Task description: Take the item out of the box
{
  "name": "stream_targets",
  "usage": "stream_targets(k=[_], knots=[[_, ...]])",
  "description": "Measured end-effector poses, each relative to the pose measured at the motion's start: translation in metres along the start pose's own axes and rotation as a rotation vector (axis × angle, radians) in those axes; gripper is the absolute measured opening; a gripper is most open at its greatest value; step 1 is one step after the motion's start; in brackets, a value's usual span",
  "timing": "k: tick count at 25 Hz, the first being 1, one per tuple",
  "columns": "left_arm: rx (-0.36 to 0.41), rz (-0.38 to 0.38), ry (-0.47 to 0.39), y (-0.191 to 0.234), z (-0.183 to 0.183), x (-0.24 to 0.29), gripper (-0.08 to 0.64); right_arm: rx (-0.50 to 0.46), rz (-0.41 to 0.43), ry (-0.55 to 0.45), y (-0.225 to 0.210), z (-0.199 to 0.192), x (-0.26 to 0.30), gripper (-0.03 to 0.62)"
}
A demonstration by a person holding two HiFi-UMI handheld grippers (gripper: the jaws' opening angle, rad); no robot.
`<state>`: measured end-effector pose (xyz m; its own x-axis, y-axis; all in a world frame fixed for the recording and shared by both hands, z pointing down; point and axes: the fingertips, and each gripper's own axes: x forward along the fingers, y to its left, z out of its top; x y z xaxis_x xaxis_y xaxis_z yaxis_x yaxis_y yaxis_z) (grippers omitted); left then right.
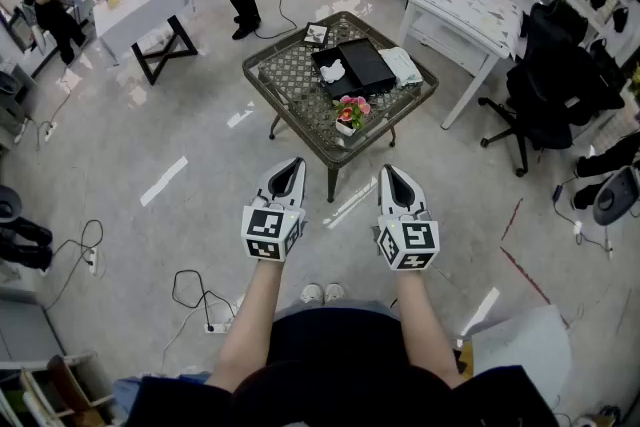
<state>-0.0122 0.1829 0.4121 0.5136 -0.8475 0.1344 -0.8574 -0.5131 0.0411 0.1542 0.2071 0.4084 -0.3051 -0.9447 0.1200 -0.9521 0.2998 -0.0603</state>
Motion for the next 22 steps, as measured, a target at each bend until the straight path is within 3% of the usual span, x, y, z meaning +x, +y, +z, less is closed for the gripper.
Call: stream_targets(k=[22], knots=[[-0.01, 0.0, 0.013, 0.0009, -0.0084, -0.0001, 0.018, 0.041, 0.021, 0.008, 0.0038, -0.0063, 0.0022, 0.002]])
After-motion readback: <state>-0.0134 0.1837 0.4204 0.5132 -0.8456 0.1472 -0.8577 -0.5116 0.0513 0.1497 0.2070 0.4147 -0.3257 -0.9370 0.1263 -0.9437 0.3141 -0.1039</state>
